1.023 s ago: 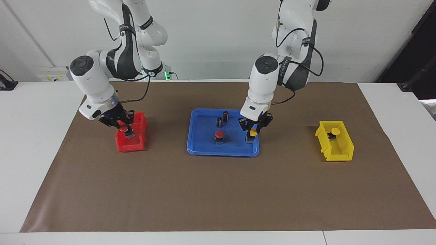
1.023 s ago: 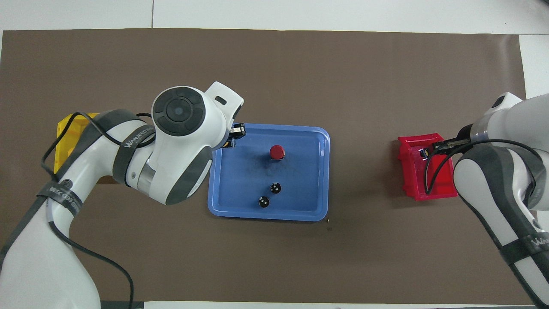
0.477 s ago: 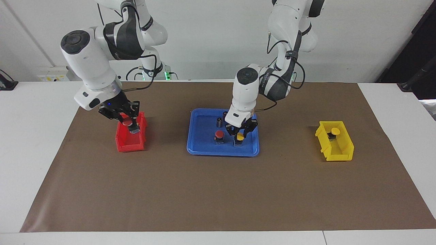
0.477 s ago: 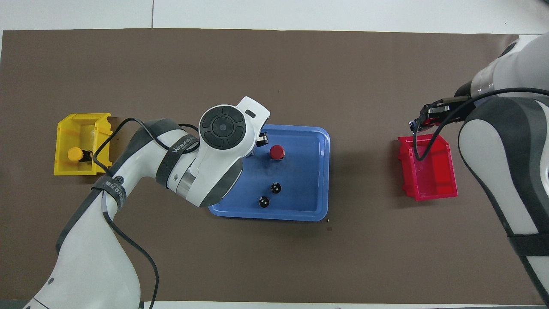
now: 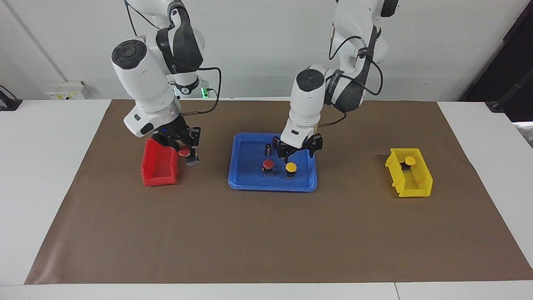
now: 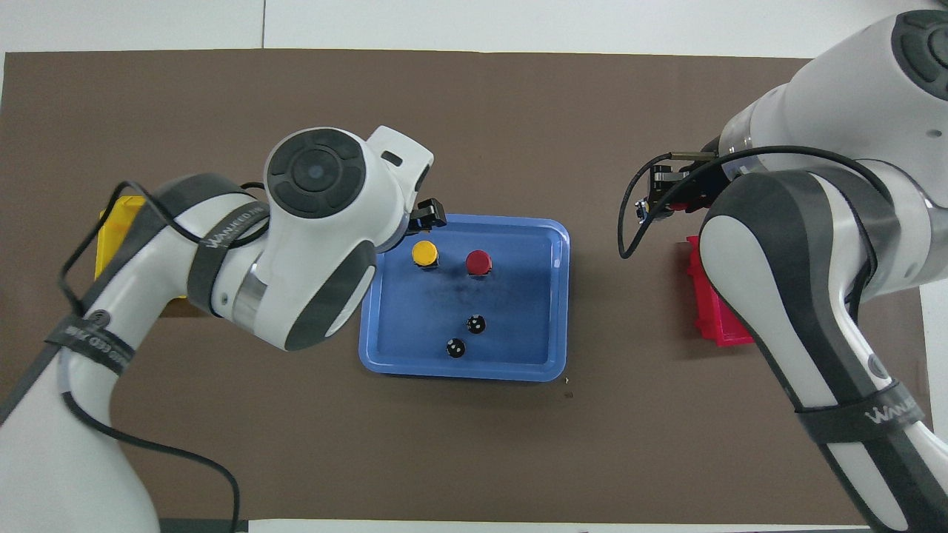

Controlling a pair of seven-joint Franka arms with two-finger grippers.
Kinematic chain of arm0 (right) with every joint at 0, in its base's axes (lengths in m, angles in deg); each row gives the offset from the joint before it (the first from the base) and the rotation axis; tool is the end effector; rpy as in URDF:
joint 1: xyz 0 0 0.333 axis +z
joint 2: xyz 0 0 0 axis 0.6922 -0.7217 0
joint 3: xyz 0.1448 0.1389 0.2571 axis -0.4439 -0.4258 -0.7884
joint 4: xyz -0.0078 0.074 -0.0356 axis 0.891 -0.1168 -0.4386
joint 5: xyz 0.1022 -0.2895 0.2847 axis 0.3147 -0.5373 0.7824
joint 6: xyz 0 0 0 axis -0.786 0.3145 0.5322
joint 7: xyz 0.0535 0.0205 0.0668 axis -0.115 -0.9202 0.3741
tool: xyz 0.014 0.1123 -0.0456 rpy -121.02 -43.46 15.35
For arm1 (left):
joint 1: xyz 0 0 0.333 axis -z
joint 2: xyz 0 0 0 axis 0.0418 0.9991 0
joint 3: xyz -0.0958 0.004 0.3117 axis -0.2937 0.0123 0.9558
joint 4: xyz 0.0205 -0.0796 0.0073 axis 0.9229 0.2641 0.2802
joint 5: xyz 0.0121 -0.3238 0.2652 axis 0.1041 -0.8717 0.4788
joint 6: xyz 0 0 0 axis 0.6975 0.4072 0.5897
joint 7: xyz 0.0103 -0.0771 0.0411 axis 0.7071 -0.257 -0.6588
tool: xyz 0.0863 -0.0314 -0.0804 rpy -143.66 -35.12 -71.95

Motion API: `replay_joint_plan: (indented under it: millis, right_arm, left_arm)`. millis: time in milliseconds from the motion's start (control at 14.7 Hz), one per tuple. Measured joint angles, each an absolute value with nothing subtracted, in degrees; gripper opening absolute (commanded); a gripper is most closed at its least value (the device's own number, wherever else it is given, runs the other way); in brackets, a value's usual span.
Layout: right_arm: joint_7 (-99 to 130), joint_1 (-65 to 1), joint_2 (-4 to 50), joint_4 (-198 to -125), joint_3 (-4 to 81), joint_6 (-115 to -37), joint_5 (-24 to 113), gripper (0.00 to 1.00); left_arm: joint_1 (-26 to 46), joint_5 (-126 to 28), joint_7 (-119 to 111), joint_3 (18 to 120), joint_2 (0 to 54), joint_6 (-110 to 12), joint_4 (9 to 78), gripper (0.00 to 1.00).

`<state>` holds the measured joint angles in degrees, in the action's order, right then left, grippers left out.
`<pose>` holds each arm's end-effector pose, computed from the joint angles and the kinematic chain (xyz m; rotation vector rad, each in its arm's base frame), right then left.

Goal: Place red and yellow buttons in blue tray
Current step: 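Carry the red button to the tray while the left gripper returns to the holder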

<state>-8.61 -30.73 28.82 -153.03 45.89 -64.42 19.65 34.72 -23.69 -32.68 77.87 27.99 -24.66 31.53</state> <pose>0.6255 0.1504 0.5035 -3.0396 0.1197 -0.0087 0.5586 -0.3488 0.4786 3.0701 0.3342 0.1403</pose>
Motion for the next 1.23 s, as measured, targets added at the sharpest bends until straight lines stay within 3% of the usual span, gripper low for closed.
replay_joint_plan:
  millis: [205, 477, 750, 955, 1023, 1227]
  right_arm:
    - [-14.51, -25.75, 27.37, -153.13, 45.87, -67.89, 19.65, 0.25]
    - [-23.41, -19.2, 23.09, -154.26, 45.84, -72.75, 19.6, 0.25]
    - [-25.88, -17.21, 19.92, -156.5, 45.93, -74.92, 19.21, 0.26]
    - [-26.04, -16.45, 19.67, -160.16, 45.96, -76.65, 19.1, 0.28]
    - [-26.42, -15.84, 19.39, -160.76, 45.95, -76.94, 18.55, 0.28]
    - [-28.69, -15.01, 18.18, -161.42, 45.96, -78.45, 16.68, 0.47]
  left_arm:
    - [25.39, -23.69, -28.75, 78.64, 22.94, -21.91, 31.29, 1.0]
    - [12.24, -23.97, -2.83, 79.51, 19.55, -15.28, 31.85, 1.0]
    - [4.47, -24.06, 10.67, 79.59, 18.66, -22.86, 40.65, 1.0]
    - [1.88, -24.06, 11.46, 79.53, 19.28, -31.9, 49.21, 0.72]
    - [1.14, -24.06, 11.53, 79.51, 19.82, -33.17, 50.44, 0.68]
    - [-0.39, -24.06, 11.64, 79.45, 21.35, -34.77, 51.29, 0.65]
